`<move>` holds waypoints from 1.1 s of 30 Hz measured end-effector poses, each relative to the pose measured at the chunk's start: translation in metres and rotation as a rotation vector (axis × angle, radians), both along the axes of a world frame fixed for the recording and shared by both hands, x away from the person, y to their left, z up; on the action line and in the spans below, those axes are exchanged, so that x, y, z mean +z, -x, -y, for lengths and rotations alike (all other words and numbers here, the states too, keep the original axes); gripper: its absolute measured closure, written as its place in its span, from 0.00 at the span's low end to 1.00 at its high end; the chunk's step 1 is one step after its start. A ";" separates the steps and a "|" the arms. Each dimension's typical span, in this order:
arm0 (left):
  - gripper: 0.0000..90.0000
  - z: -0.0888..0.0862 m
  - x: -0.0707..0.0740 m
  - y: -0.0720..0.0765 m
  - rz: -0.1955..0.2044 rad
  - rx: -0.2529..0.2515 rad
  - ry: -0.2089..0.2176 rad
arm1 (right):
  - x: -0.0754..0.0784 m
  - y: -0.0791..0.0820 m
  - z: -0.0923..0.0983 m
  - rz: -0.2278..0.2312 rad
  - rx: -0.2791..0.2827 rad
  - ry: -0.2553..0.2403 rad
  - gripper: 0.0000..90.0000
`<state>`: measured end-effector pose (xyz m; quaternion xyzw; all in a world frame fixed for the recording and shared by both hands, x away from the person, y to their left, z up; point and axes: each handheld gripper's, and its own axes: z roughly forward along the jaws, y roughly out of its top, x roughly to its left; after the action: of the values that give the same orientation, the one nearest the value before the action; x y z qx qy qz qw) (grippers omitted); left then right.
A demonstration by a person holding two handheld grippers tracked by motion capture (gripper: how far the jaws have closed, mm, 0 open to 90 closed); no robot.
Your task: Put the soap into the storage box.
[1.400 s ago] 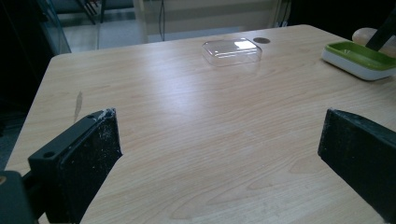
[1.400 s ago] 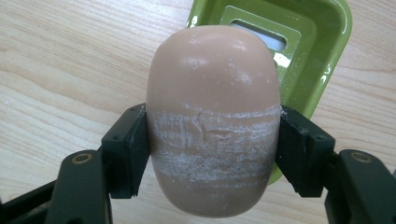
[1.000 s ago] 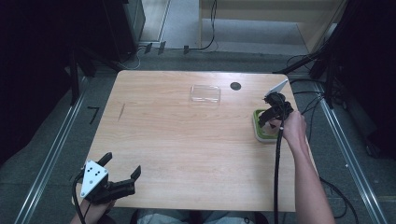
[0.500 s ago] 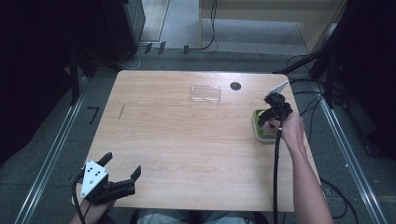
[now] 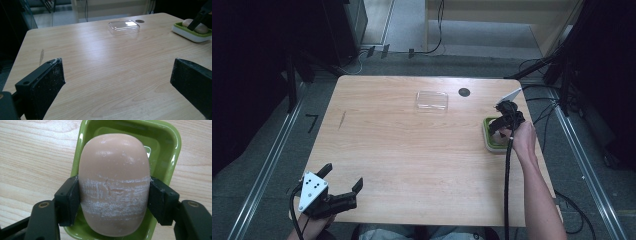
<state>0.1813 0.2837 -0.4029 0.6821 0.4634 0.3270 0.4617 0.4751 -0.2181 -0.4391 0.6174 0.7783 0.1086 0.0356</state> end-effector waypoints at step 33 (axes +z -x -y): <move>0.00 0.000 0.000 -0.001 -0.003 -0.003 -0.005 | -0.004 -0.001 -0.003 0.020 -0.025 0.046 0.35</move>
<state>0.1819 0.2840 -0.4031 0.6843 0.4623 0.3263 0.4599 0.4764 -0.2147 -0.4432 0.6249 0.7724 0.0965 0.0590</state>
